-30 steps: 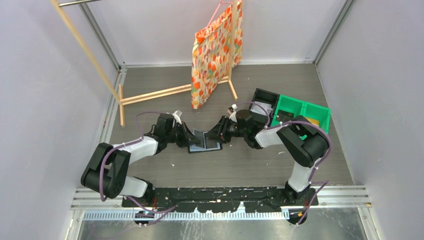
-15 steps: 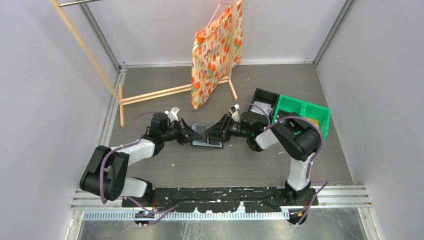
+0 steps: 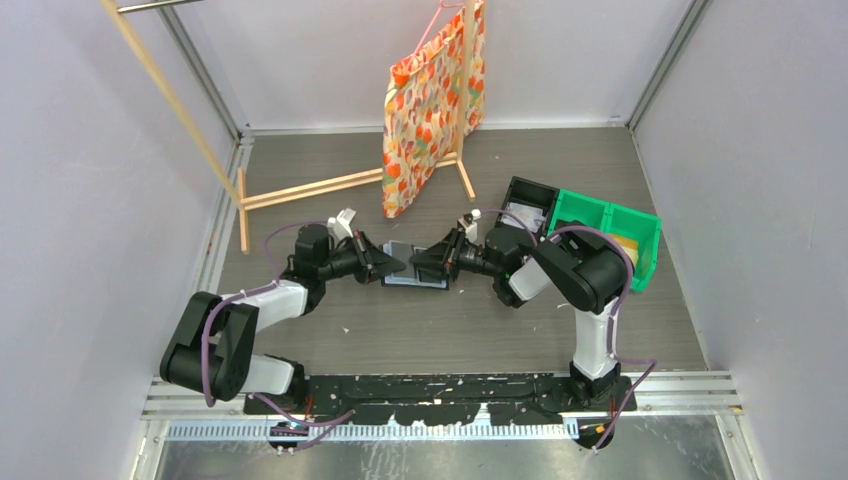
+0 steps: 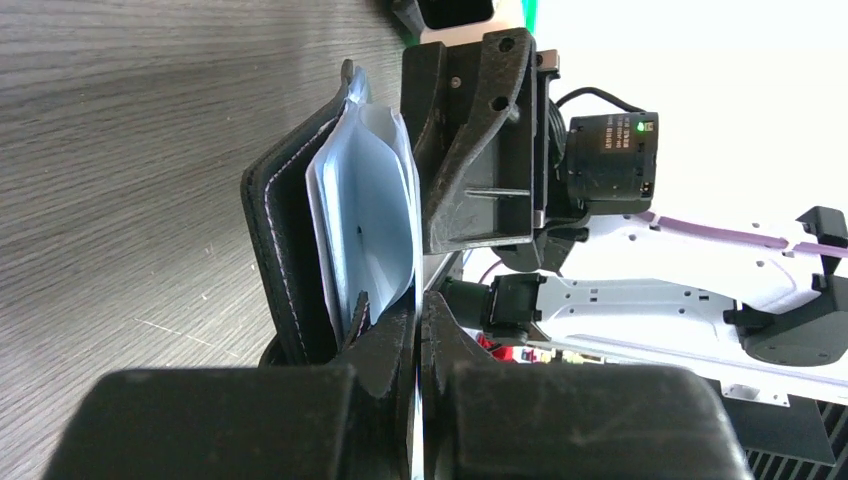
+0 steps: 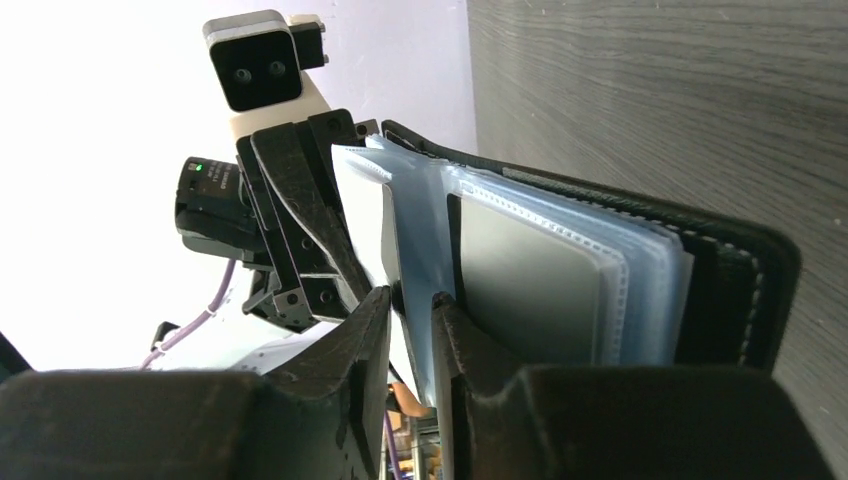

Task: Take the credit cards out of the card holder
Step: Remove the credit card from the card holder.

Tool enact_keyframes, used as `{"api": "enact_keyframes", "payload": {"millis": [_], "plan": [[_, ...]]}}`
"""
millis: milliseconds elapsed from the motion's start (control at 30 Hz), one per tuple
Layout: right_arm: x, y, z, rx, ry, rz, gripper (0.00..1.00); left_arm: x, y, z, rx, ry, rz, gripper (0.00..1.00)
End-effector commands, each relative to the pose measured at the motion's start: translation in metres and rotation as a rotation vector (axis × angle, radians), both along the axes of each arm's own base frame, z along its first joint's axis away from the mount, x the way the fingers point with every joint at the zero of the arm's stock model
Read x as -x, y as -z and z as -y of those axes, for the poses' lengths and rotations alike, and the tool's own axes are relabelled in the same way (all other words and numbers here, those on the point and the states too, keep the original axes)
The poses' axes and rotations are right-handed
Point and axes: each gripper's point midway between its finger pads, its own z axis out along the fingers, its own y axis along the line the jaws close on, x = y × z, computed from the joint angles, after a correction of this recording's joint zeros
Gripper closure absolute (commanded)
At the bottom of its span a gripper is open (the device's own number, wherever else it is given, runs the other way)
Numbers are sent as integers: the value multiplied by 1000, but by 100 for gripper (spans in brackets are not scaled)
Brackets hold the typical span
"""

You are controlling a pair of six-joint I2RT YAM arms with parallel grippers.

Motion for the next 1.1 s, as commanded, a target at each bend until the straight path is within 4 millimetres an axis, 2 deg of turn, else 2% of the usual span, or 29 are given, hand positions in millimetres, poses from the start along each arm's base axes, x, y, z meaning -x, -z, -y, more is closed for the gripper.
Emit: {"api": "enact_keyframes", "payload": {"millis": [0,267,333,367,400,467,767,900,1067], "plan": [[-1,-26,0,-114,-1,50,76,-2,-21,4,65,30,76,99],[-3,-30,5,-119,20,61,84,-2,-19,2,74,25,71,99],[-3,-33,6,-122,25,66,81,-2,-18,1,77,22,70,100],[-4,-34,7,-125,28,64,74,-2,-18,1,80,21,69,99],[-4,-34,7,-126,32,62,71,-2,-19,1,82,20,71,100],[-6,-36,9,-130,40,57,68,-3,-19,1,85,18,68,99],[-9,-51,8,-161,39,66,79,-6,-23,-1,128,8,68,100],[-9,-55,6,-170,24,71,78,-6,-26,0,148,16,72,100],[-9,-50,5,-164,18,64,76,-7,-29,1,159,19,80,99]]}}
